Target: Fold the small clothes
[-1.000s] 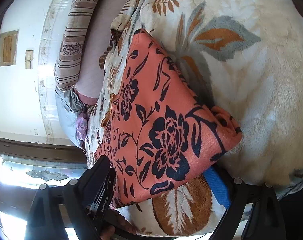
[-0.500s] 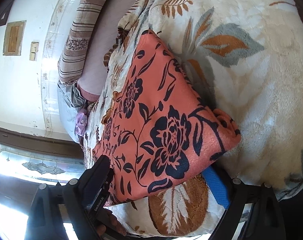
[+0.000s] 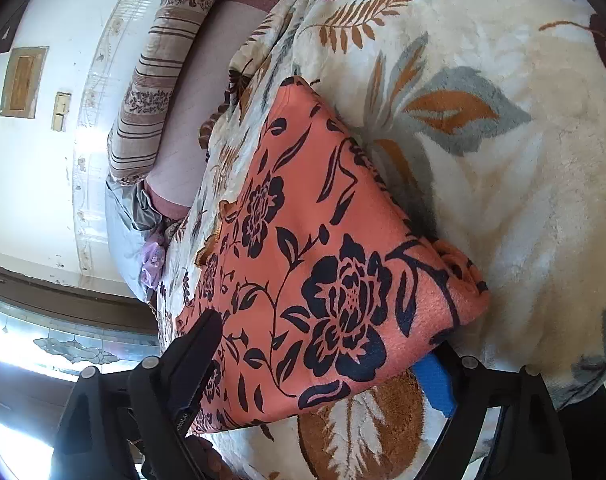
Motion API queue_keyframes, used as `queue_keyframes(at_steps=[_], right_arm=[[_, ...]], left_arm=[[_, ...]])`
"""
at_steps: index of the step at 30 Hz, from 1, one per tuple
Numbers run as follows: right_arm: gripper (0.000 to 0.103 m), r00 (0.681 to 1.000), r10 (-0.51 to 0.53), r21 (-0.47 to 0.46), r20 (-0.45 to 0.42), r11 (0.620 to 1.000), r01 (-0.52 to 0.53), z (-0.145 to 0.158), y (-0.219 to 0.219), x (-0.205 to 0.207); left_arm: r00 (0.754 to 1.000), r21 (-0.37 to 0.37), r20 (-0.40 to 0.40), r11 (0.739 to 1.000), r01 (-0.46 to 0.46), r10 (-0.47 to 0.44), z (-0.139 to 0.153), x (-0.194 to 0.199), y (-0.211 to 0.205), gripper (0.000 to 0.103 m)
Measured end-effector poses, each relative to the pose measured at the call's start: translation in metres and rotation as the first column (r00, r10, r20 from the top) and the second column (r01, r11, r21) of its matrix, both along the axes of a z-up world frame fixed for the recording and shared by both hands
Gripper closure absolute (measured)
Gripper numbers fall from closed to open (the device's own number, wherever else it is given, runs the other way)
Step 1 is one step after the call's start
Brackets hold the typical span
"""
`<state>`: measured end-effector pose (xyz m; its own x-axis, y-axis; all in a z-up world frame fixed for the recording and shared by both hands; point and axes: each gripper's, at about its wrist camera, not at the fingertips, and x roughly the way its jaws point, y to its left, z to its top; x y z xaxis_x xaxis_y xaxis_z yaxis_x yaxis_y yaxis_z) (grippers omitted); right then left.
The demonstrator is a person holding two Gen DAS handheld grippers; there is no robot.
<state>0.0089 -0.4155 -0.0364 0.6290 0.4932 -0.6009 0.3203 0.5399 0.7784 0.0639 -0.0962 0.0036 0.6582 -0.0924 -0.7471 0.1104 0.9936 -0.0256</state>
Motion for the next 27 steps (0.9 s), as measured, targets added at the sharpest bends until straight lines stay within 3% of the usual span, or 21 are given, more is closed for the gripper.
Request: queue_keyframes(at_steps=[3, 7, 11, 13, 14, 16, 17, 19, 22, 25, 27], right_arm=[[0.029, 1.000, -0.001, -0.016, 0.000, 1.000, 0.001, 0.000, 0.000, -0.001], [0.030, 1.000, -0.023, -0.035, 0.008, 0.999, 0.023, 0.003, 0.000, -0.003], [0.029, 0.996, -0.092, -0.040, 0.012, 0.995, 0.092, 0.001, -0.002, -0.004], [0.029, 0.992, -0.129, -0.028, 0.001, 0.991, 0.129, -0.005, -0.004, -0.002], [0.029, 0.991, -0.136, -0.035, -0.002, 0.990, 0.136, -0.006, -0.004, 0.000], [0.045, 0.994, -0.104, -0.128, -0.030, 0.987, 0.100, 0.001, 0.002, 0.012], [0.087, 0.994, -0.083, -0.195, -0.066, 0.978, 0.068, 0.006, 0.005, 0.020], [0.088, 0.994, -0.072, -0.267, -0.080, 0.963, 0.048, 0.023, 0.012, 0.030], [0.088, 0.999, 0.018, -0.453, 0.033, 0.892, -0.001, 0.086, 0.056, 0.043], [0.088, 0.966, 0.219, -0.614, 0.140, 0.784, -0.089, 0.145, 0.136, 0.049], [0.088, 0.922, 0.348, -0.672, 0.173, 0.726, -0.148, 0.159, 0.192, 0.044]], left_arm=[[1.000, -0.010, 0.018, 1.000, -0.021, 0.021, 0.005, 0.000, 0.005, 0.008], [0.998, -0.023, 0.035, 0.998, -0.050, 0.051, 0.007, 0.001, 0.010, 0.008], [0.999, 0.123, -0.043, 0.992, -0.008, 0.014, -0.020, 0.009, -0.004, 0.007], [1.000, 0.118, -0.026, 0.993, -0.012, 0.015, -0.016, 0.009, -0.003, 0.007], [0.999, 0.094, -0.042, 0.996, -0.014, 0.018, -0.014, 0.010, 0.000, 0.007], [0.998, 0.020, -0.064, 0.999, -0.025, 0.026, -0.010, 0.013, 0.010, 0.007], [0.996, -0.023, -0.077, 0.999, -0.037, 0.035, -0.007, 0.015, 0.017, 0.007], [0.995, -0.123, -0.073, 0.990, -0.073, 0.064, 0.003, 0.014, 0.035, 0.007], [0.990, -0.273, -0.027, 0.951, -0.144, 0.142, 0.024, 0.010, 0.078, 0.007], [0.969, -0.401, -0.029, 0.885, -0.236, 0.245, 0.036, 0.005, 0.130, 0.007], [0.948, -0.487, -0.054, 0.820, -0.300, 0.314, 0.038, 0.000, 0.170, 0.007]])
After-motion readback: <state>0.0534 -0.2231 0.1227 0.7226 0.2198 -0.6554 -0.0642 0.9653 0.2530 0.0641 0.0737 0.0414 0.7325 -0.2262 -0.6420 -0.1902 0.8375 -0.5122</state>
